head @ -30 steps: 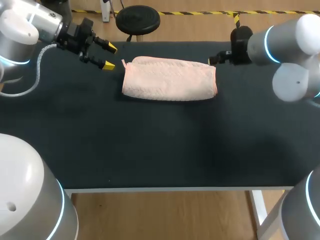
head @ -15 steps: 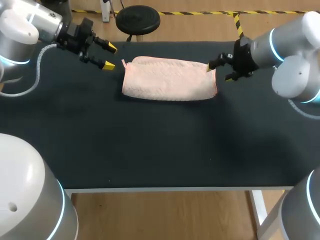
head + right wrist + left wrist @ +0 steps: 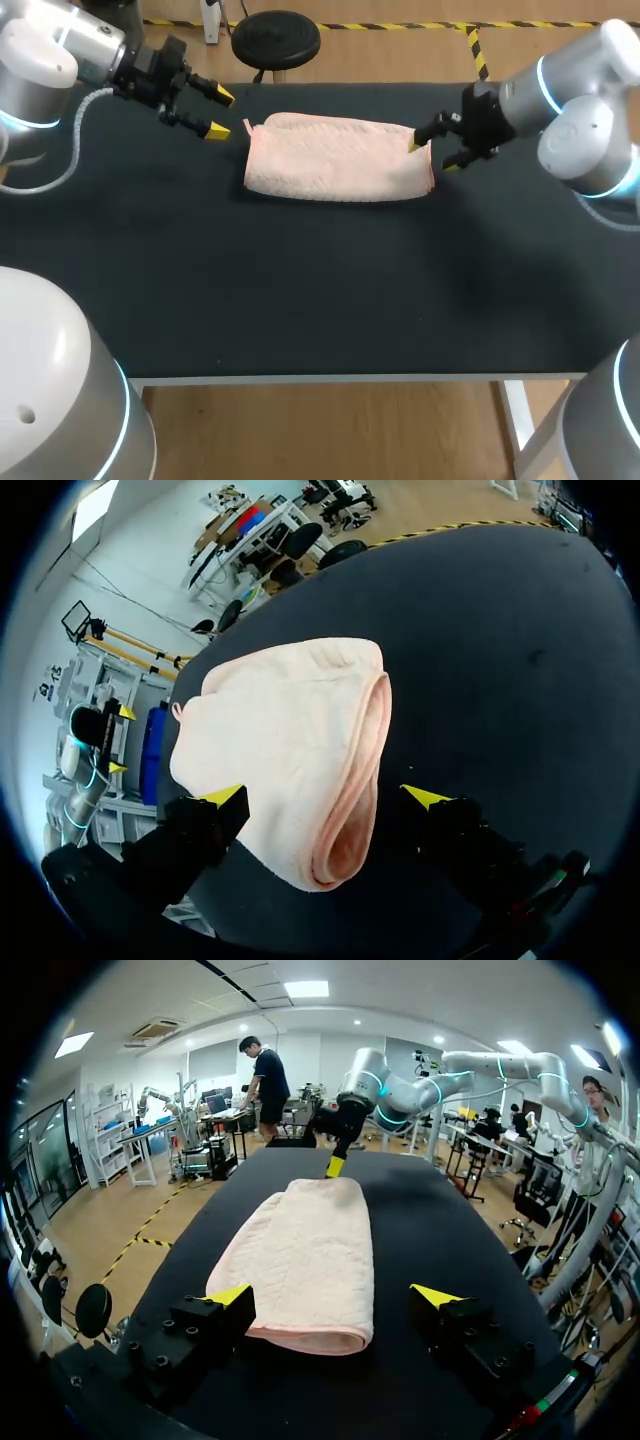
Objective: Fold the towel
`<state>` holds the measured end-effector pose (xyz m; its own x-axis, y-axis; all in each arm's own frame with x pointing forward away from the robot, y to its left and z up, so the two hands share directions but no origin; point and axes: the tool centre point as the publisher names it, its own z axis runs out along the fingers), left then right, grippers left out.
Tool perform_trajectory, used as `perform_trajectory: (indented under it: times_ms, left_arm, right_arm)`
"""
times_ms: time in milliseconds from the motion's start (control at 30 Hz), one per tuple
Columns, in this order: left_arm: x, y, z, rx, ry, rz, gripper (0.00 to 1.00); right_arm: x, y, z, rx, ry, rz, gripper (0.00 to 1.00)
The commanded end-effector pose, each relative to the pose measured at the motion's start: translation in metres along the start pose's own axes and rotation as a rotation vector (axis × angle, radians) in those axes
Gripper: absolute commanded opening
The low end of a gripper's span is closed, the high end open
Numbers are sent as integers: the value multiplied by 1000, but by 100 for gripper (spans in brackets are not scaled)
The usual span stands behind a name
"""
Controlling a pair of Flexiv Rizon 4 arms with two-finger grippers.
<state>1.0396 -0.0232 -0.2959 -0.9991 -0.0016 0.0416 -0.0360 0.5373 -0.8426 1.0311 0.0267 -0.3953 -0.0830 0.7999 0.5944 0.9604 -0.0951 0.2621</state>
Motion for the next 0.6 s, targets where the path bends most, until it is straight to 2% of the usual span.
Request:
perform_trajectory:
  times_ms: [33,600]
  left_arm:
    - [1,0,0,0,-2,2,100]
    - [1,0,0,0,-2,2,100]
  right_arm:
    - [-4,4,9,3,9,6,100]
    - [-8,14,29,4,32,34,100]
